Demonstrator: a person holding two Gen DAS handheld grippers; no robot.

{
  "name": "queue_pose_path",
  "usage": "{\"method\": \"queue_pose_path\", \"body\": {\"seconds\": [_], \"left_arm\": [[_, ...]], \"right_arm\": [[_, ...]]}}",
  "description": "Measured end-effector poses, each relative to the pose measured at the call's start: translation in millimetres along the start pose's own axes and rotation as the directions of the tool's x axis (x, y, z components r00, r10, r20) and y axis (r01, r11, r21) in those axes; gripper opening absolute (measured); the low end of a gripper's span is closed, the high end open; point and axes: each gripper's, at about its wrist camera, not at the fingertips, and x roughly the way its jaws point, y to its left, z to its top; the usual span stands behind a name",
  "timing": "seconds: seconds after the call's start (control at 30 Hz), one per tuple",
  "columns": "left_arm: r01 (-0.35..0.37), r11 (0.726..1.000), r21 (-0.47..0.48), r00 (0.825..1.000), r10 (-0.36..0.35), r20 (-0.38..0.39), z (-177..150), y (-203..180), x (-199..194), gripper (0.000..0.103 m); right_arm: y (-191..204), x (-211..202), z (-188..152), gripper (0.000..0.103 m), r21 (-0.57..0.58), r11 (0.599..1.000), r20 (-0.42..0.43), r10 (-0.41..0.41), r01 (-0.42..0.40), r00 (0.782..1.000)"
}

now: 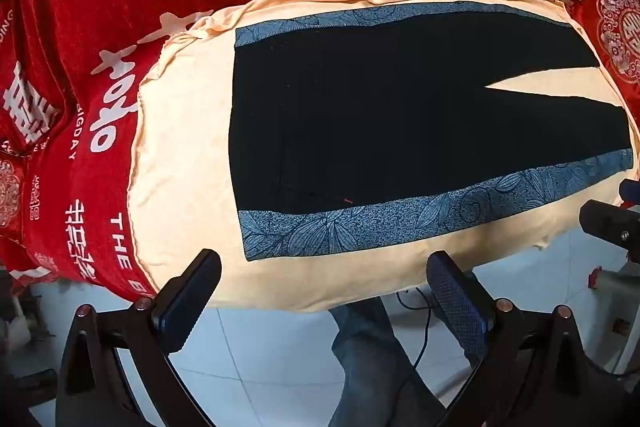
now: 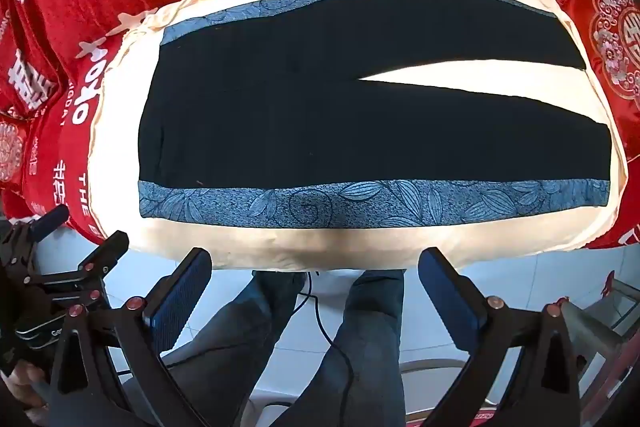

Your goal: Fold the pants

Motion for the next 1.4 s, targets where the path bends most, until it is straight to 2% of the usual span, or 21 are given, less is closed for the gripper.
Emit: {"method": "queue_pose_path", "body": {"seconds": [0.17,0.23,0.37,0.63,0.8,1.4], "left_arm": [[0.046,0.999,0.014,0.999,-0.046,0.007,-2.2,2.6,-2.6,0.103],[0.048,0.999,0.021,0.999,-0.048,-0.003,-3.2,6.9,-2.7,0.103],[0.005,1.0,0.016,1.0,-0.004,-0.026,2.4,-3.8,-4.9,0.103],[-0.003,1.0,0.0,1.0,0.003,-0.03,5.5,-1.1,-7.2,0.103],[0.022,1.0,-0.009,0.999,-0.022,-0.031,7.5,0.9,-8.4,0.103],[-0.03,1.0,-0.003,1.0,0.03,0.0,11.4,0.7,-16.2,0.103]], "right_arm": [[-6.3,1.5,-0.8,0.103,-0.011,1.0,0.014,0.01,-0.01,1.0],[-2.4,-5.3,-1.4,0.103,-0.008,1.0,0.016,-0.023,0.023,1.0],[2.6,-7.6,7.0,0.103,-0.009,0.998,-0.003,-0.06,0.06,0.998],[1.6,-8.7,5.6,0.103,-0.016,0.996,0.009,-0.083,0.083,0.997],[2.0,-10.4,6.4,0.103,-0.022,0.996,0.013,-0.084,0.084,0.996],[5.2,-12.5,7.1,0.103,-0.037,0.995,0.019,-0.089,0.089,0.996]]}}
